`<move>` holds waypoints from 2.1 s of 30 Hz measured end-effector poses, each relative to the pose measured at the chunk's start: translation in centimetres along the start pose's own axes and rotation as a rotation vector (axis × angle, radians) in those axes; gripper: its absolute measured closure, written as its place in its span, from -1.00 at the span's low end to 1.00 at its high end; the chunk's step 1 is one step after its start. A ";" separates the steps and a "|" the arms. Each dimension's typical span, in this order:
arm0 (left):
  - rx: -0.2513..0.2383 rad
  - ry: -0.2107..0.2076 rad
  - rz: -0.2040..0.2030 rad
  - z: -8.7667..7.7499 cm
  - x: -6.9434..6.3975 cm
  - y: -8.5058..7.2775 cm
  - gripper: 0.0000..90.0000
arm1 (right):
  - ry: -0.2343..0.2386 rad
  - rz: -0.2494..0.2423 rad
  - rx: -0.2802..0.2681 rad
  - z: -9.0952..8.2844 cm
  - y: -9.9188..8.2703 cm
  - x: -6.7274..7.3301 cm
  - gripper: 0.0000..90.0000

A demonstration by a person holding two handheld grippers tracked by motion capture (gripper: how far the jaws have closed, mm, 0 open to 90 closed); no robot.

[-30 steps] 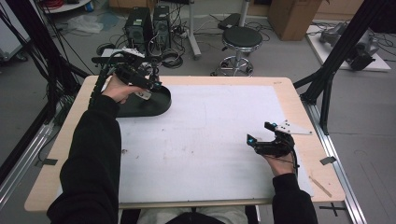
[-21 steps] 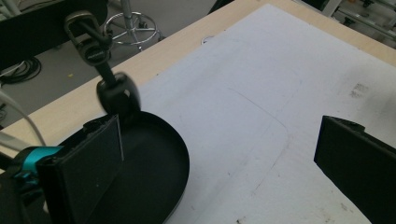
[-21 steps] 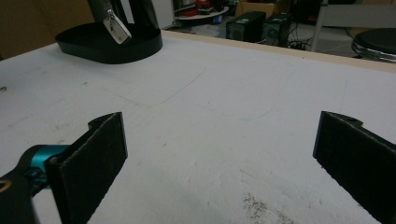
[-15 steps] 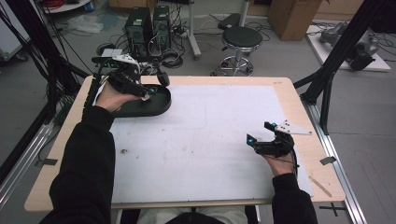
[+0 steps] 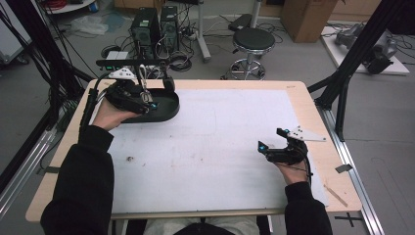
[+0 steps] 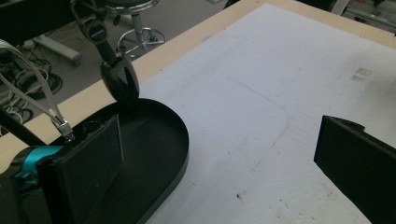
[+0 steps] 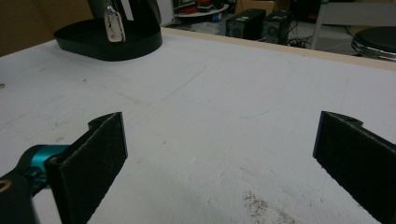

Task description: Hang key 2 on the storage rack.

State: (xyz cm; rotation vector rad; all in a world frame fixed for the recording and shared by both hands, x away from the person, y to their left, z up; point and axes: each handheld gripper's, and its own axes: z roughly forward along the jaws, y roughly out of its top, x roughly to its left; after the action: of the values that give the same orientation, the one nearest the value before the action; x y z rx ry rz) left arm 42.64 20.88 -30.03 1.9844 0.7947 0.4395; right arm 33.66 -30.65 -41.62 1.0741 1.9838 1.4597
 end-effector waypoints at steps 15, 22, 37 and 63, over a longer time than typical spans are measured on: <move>0.007 0.059 0.012 -1.6 -0.3 -3.8 -0.96 | -0.010 0.003 0.005 -0.4 -0.1 0.1 -0.95; 0.011 0.087 -0.013 -2.9 -0.2 -6.2 -0.96 | -0.003 0.000 0.013 -0.3 -0.1 0.2 -0.95; -0.004 0.135 -0.103 -4.8 -0.3 -11.5 -0.96 | -0.001 -0.005 0.023 0.0 -0.2 0.2 -0.95; 0.003 0.177 -0.138 -7.0 -3.0 -17.5 -0.96 | 0.016 -0.009 0.038 0.1 -0.2 0.4 -0.95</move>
State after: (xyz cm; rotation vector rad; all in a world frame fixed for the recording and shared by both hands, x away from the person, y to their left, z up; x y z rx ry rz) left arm 30.15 29.64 -41.48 1.8969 1.0364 0.5374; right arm 33.42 -30.32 -41.83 1.0709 2.0327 1.4362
